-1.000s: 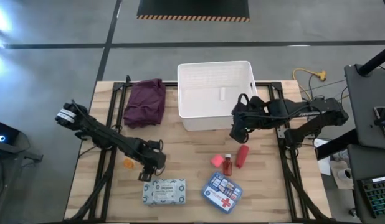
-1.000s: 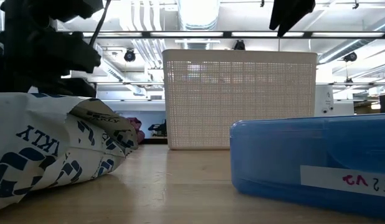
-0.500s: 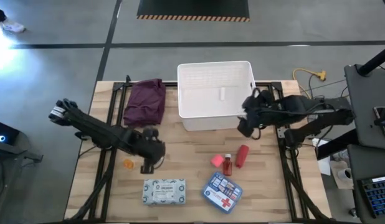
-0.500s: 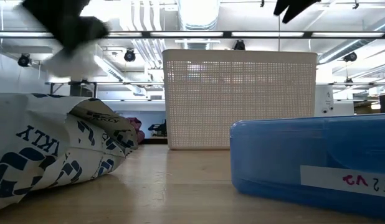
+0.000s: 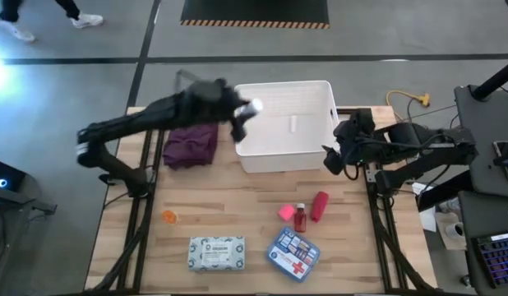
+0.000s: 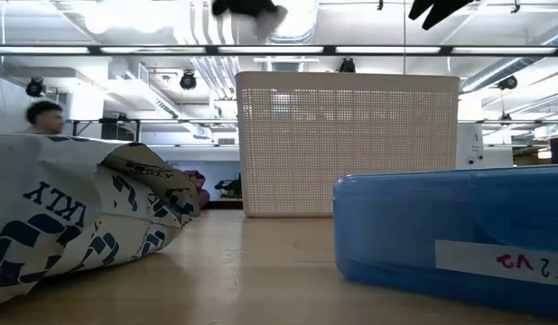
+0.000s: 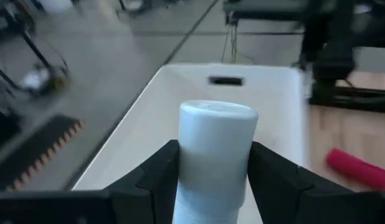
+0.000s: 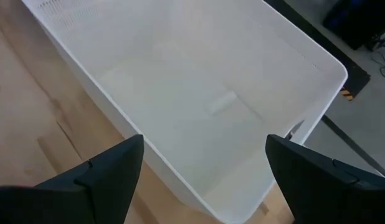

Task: Pick & place medical supplies in basket/bin
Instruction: Put the medicine bottle into the bin, then put the red bandage into the bin

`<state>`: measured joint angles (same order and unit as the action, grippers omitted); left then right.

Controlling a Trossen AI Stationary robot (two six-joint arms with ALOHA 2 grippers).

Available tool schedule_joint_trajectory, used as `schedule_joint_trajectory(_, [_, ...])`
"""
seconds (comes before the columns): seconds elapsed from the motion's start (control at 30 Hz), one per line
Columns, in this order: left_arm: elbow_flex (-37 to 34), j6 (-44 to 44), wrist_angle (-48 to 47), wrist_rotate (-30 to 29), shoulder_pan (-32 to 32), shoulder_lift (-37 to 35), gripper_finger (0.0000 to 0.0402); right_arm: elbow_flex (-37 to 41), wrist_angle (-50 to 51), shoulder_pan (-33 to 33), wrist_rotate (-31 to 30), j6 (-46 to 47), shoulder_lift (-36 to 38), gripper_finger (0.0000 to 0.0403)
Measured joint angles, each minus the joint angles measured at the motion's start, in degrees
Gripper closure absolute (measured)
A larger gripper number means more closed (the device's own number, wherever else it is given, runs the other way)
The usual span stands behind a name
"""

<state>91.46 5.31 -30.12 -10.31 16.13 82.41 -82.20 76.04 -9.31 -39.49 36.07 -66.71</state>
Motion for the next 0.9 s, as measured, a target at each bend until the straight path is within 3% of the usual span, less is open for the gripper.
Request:
schedule_joint_trajectory(0.07, [1.31, -1.24, 0.25, 3.22, 4.71, 4.26, 0.0243, 0.45, 0.01, -0.23, 0.18, -0.02, -0.19, 0.0076])
schedule_joint_trajectory(0.2, [5.36, -4.47, -0.86, 3.98, 9.45, 12.56, 0.0201, 1.74, 0.06, -1.85, 0.71, 0.82, -0.13, 0.0076])
schedule_joint_trajectory(0.37, [15.73, -4.63, -9.95, 4.17, 9.43, 19.34, 0.013, 3.06, 2.24, -4.66, 0.9, 5.02, 0.73, 0.0076])
schedule_joint_trajectory(0.47, [22.57, -2.52, -16.97, 4.15, 7.91, 20.53, 0.0107, 3.29, 7.54, -5.68, 1.78, 12.06, 0.91, 0.0076])
schedule_joint_trajectory(0.67, [30.06, -1.73, -32.12, 5.85, 1.82, 17.93, 0.0101, 7.63, 9.53, -6.22, 19.85, 14.98, 0.94, 0.0076])
schedule_joint_trajectory(0.9, [26.47, -19.58, -42.09, 3.3, -6.27, 11.34, 0.0101, 21.97, 6.57, 0.08, 33.46, 36.54, -0.33, 0.0076])
